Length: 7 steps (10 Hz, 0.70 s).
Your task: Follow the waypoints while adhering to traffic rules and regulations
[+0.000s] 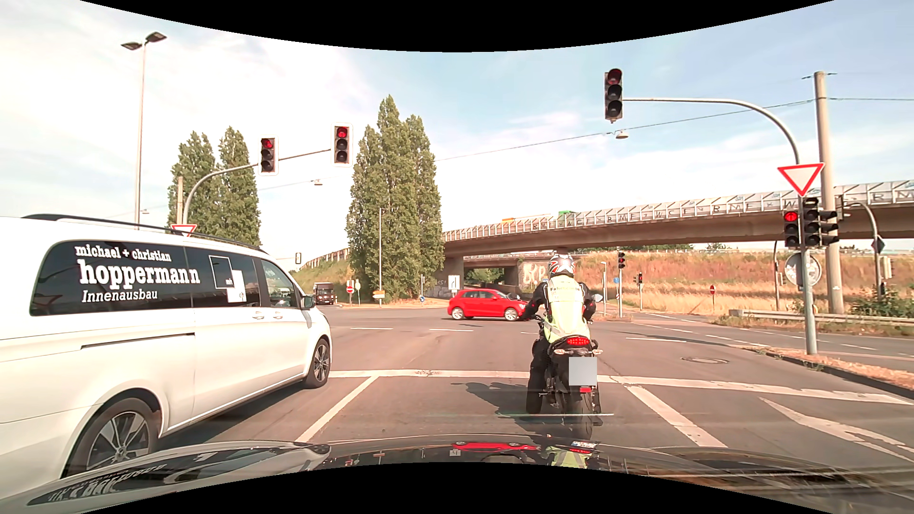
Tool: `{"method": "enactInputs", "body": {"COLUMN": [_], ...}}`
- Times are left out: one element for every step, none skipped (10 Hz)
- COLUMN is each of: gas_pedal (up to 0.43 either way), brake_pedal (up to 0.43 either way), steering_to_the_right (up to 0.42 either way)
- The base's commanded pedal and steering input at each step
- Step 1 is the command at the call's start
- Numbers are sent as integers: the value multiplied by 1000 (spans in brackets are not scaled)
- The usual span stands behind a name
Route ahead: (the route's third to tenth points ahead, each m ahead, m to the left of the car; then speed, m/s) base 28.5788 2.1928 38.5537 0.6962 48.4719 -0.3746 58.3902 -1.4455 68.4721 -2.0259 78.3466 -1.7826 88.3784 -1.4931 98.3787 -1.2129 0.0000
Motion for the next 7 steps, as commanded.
{"method": "enactInputs", "body": {"gas_pedal": [0,0,0,0,0,0,0], "brake_pedal": [0,0,0,0,0,0,0], "steering_to_the_right": [119,120,120,122,124,124,124]}}
